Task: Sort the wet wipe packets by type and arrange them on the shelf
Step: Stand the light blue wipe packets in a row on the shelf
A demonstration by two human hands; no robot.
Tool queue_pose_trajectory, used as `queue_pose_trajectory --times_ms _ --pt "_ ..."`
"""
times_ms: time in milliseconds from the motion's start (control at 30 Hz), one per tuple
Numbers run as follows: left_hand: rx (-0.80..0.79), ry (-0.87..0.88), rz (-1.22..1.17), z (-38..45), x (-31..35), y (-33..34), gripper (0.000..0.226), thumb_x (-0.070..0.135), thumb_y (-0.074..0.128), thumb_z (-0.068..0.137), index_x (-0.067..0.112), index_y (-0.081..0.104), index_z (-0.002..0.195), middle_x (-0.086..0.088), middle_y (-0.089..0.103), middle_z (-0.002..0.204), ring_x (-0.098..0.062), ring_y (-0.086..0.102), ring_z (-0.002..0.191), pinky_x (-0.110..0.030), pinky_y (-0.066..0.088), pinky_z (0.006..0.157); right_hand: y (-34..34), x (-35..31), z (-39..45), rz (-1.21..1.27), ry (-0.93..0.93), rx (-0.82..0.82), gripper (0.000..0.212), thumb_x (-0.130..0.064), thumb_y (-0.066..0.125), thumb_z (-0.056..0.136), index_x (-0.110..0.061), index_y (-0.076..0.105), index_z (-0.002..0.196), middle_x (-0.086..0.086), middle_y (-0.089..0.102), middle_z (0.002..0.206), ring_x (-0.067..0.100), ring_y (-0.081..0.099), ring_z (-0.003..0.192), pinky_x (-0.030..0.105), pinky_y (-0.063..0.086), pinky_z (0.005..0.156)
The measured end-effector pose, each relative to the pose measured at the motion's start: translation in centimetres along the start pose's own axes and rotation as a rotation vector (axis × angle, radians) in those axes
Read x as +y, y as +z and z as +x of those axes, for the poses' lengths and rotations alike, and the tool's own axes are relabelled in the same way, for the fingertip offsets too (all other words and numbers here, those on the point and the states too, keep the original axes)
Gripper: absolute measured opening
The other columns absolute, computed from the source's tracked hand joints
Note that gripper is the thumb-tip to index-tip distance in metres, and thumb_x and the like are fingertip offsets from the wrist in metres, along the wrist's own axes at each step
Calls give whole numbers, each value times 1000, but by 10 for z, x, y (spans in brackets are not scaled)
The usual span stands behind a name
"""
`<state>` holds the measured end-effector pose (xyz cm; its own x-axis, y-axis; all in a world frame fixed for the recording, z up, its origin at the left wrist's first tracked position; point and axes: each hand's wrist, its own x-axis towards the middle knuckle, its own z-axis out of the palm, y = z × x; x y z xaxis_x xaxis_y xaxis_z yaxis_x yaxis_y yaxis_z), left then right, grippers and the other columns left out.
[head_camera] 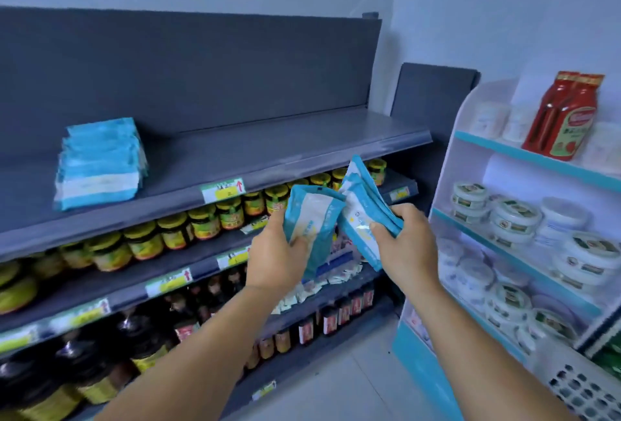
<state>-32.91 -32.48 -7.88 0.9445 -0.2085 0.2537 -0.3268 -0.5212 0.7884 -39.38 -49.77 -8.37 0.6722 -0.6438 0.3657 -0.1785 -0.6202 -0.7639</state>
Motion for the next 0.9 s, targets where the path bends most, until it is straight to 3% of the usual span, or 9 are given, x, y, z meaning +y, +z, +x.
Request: queue_pose_trajectory --times_ms 233,400,633,733,900 --pt "130 -32 71 45 -22 -64 28 21 56 89 22 51 116 1 66 105 -20 59 85 -28 46 67 53 -65 35 40 -154 -69 23 -23 63 88 -19 55 109 -5 52 105 11 46 80 24 31 63" --pt "161 -39 148 91 -33 -96 25 23 54 89 24 49 114 1 65 103 -23 60 89 -36 52 72 94 -95 74 66 -241 -109 22 -20 62 87 -19 55 108 -6 50 103 12 45 83 25 31 70" --pt "213 -67 308 175 -42 -133 23 22 54 89 24 46 110 2 63 93 -20 60 76 -38 53 64 156 -142 157 91 -361 -226 17 -20 59 86 -25 55 102 -9 46 103 13 49 77 27 33 67" --pt "188 -85 483 206 -44 -146 27 17 49 89 23 43 115 1 61 93 -21 55 74 -32 45 58 178 -154 194 26 -420 -311 16 -20 56 87 -25 56 102 -10 44 106 16 52 79 28 35 66" --pt "67 -131 776 235 -51 -149 39 14 48 91 21 39 128 -4 62 111 -28 59 92 -32 41 68 220 -154 242 -108 -444 -447 20 -23 57 85 -30 58 104 -8 44 111 19 55 88 28 39 73"
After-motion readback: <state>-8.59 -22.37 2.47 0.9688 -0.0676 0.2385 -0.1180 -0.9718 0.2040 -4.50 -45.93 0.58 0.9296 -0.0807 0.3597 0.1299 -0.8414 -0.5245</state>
